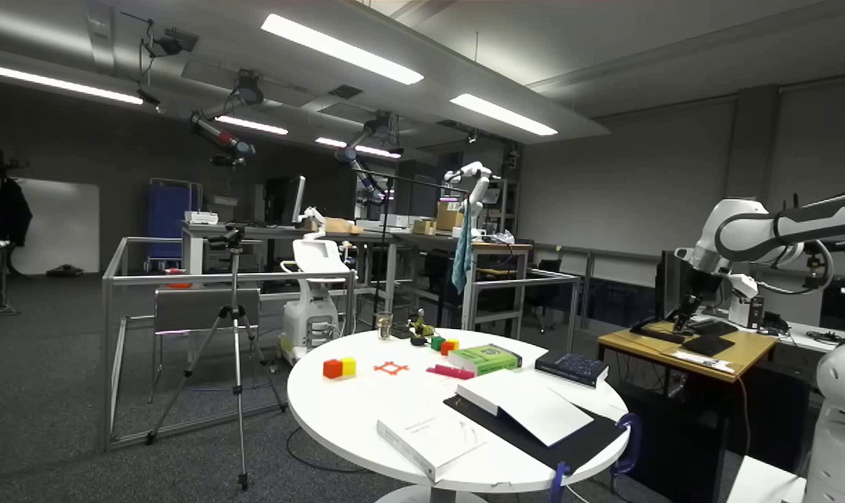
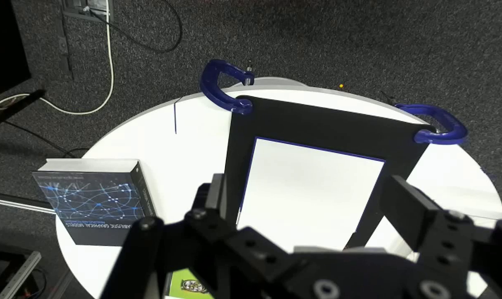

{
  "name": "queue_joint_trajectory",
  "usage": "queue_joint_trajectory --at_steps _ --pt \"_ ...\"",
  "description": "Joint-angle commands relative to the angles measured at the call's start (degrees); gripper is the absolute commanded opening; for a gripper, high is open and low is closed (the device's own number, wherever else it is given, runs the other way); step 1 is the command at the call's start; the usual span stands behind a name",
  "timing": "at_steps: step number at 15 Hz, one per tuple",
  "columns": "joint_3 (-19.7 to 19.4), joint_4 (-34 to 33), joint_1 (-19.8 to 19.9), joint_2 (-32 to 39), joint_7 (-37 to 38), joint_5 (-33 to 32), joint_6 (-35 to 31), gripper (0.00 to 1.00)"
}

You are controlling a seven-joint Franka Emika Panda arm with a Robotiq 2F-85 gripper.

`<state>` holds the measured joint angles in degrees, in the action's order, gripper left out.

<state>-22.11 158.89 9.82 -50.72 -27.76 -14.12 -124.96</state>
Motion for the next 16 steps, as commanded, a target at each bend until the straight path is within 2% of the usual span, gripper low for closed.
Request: queue_joint_trajectory --at_steps 1,2,3,4,7,13,14,16 --pt "0.4 -0.1 0.3 0.1 -0.3 0.4 0.1 1.0" --pt "0.4 -0.1 0.3 0.1 -0.3 0.4 0.1 1.0" --pt "0.4 -0.1 0.3 0.1 -0.3 0.4 0.1 0.75" --pt "0.1 -0.3 0.4 0.3 -0.4 0.5 0.1 0.74" --pt "-1.5 -1.6 0.6 1.4 -1.3 0.8 0.1 0.53" --pt "-8.9 -6.7 -0.4 5.1 -5.6 2.8 0.5 0.06" --pt "-10.4 -7.9 -0.8 6.0 -6.9 3.3 0.7 0.01" --pt "-13.2 -10.9 -1.9 9.2 -10.2 4.8 0.9 0.0"
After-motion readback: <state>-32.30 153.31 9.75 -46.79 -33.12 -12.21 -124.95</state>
